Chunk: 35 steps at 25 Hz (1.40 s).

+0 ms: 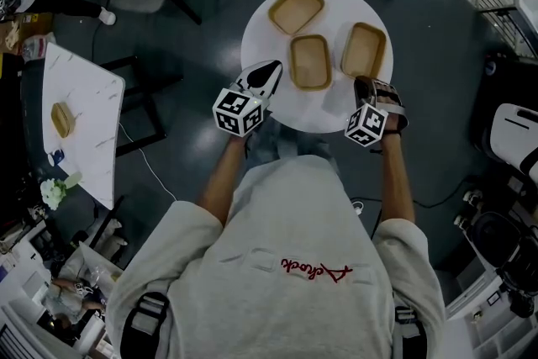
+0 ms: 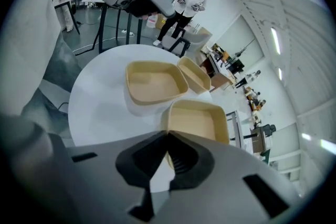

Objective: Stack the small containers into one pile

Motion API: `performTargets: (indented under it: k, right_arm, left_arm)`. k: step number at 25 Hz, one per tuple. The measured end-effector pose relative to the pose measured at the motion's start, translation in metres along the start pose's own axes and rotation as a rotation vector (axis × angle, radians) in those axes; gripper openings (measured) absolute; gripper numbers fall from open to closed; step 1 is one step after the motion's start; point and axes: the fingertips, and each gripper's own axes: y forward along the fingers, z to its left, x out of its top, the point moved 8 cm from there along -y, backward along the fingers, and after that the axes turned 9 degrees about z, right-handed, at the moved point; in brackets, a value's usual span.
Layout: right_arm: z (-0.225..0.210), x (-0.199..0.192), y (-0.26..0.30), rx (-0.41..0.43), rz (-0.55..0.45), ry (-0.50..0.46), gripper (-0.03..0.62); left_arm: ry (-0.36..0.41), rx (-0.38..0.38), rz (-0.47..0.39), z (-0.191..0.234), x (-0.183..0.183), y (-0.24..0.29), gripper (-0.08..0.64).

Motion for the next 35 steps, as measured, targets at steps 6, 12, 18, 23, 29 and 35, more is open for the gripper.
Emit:
performTargets:
  k: [6, 12, 18, 23, 29, 35]
  right_arm:
    - [0.004, 0.034, -0.016, -0.025, -0.071, -0.094, 0.028]
    - [0.021, 0.070, -0.025, -0.006, -0.139, -0.219, 0.028]
    - [0.044, 0.094, -0.026, 0.033, -0.177, -0.310, 0.028]
    - [0.060, 0.096, -0.021, 0.068, -0.167, -0.343, 0.028]
    - [0.062, 0.096, -0.012, 0.100, -0.147, -0.362, 0.028]
    - [0.064, 0.100, -0.009, 0.131, -0.149, -0.343, 0.030]
  left_arm:
    - [-0.006, 0.016, -0.024, -0.001, 0.002, -0.010, 0.018]
    - [-0.026, 0.049, -0.059, 0.002, 0.001, -0.025, 0.018]
    - [-0.055, 0.089, -0.089, 0.008, -0.008, -0.044, 0.018]
    - [-0.074, 0.114, -0.107, 0.013, -0.019, -0.058, 0.018]
    - [-0.089, 0.125, -0.112, 0.015, -0.023, -0.062, 0.018]
    - [-0.090, 0.128, -0.115, 0.018, -0.025, -0.067, 0.018]
